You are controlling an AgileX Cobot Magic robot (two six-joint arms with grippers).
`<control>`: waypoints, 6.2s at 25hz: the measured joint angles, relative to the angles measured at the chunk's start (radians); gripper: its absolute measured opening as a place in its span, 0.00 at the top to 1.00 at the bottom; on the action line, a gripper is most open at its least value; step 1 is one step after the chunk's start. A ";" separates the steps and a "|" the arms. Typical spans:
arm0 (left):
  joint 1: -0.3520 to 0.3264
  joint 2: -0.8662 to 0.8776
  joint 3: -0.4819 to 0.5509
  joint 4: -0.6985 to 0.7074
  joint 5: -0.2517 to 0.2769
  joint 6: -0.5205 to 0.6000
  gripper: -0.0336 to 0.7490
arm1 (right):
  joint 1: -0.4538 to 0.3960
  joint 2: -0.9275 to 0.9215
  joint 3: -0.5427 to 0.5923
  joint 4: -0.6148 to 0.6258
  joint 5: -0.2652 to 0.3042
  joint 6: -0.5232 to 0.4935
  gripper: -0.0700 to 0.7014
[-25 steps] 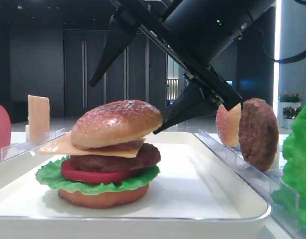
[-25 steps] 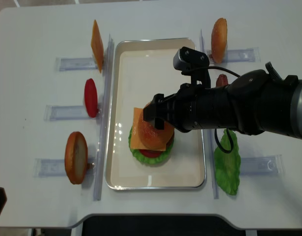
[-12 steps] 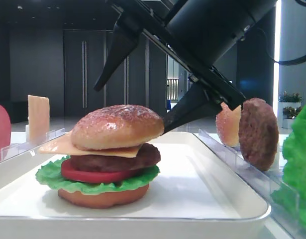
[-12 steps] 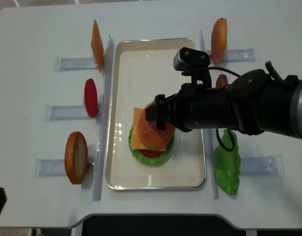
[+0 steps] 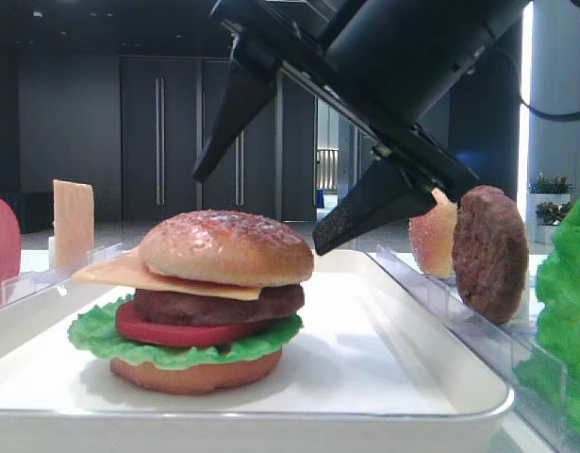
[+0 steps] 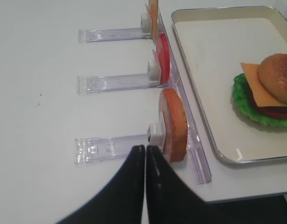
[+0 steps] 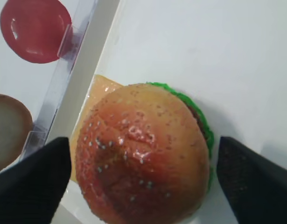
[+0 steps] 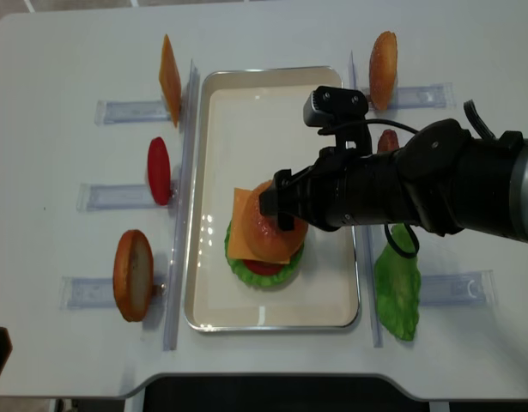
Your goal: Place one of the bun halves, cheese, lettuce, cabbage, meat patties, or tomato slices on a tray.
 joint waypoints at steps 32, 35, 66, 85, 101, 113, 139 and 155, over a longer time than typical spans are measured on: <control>0.000 0.000 0.000 0.000 0.000 0.000 0.96 | -0.226 -0.245 -0.041 -0.317 0.033 0.181 0.14; 0.000 0.000 0.000 0.000 0.000 0.000 0.96 | -0.271 -0.246 -0.041 -0.344 0.038 0.181 0.14; 0.000 0.000 0.000 0.000 0.000 -0.011 0.96 | -0.876 -0.247 -0.131 -0.834 0.543 0.385 0.14; 0.000 0.000 0.000 0.000 0.000 -0.011 0.96 | -0.876 -0.253 -0.238 -1.165 0.969 0.693 0.19; 0.000 0.000 0.000 0.000 0.000 -0.011 0.96 | -0.877 -0.613 -0.154 -1.296 0.970 0.786 0.19; 0.000 0.000 0.000 0.000 0.000 -0.011 0.96 | -0.876 -1.090 -0.015 -1.322 0.977 0.786 0.19; 0.000 0.000 0.000 0.000 0.000 -0.011 0.96 | -0.876 -1.667 0.281 -1.361 0.961 0.785 0.19; 0.000 0.000 0.000 0.000 0.000 -0.011 0.96 | -0.876 -1.667 0.318 -1.359 0.892 0.789 0.19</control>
